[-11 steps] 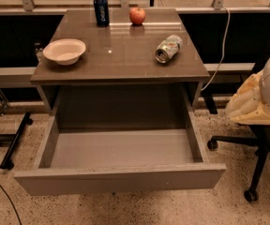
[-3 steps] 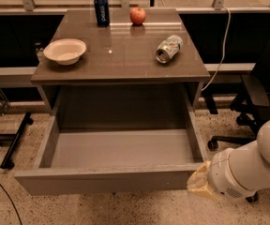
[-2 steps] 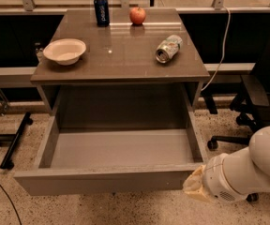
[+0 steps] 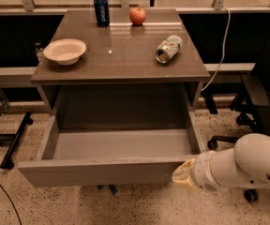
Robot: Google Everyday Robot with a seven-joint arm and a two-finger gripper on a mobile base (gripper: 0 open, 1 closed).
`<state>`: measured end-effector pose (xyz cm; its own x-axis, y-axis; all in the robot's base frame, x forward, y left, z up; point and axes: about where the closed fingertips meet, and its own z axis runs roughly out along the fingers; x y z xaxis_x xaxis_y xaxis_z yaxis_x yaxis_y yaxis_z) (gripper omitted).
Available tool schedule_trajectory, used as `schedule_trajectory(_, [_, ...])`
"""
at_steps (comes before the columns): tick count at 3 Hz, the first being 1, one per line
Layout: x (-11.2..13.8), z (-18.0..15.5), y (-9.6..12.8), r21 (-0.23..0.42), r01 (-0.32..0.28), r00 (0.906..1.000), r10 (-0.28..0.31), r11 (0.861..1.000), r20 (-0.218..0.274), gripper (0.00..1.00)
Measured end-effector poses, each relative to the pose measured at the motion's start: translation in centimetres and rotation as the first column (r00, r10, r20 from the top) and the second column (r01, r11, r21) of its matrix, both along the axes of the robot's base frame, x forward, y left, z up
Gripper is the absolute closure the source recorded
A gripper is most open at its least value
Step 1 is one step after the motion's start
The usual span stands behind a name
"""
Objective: Close top drawer
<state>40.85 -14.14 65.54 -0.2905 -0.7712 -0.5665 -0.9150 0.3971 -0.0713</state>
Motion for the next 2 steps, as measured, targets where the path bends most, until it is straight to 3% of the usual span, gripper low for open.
schedule_trajectory(1, [0.1, 0.0, 0.1, 0.006, 0.003, 1.0000, -0.003, 1.000, 0.007, 1.00])
schedule_trajectory(2, [1.2, -0.3, 0.7, 0.053, 0.030, 0.9978, -0.033, 0.998, 0.058, 1.00])
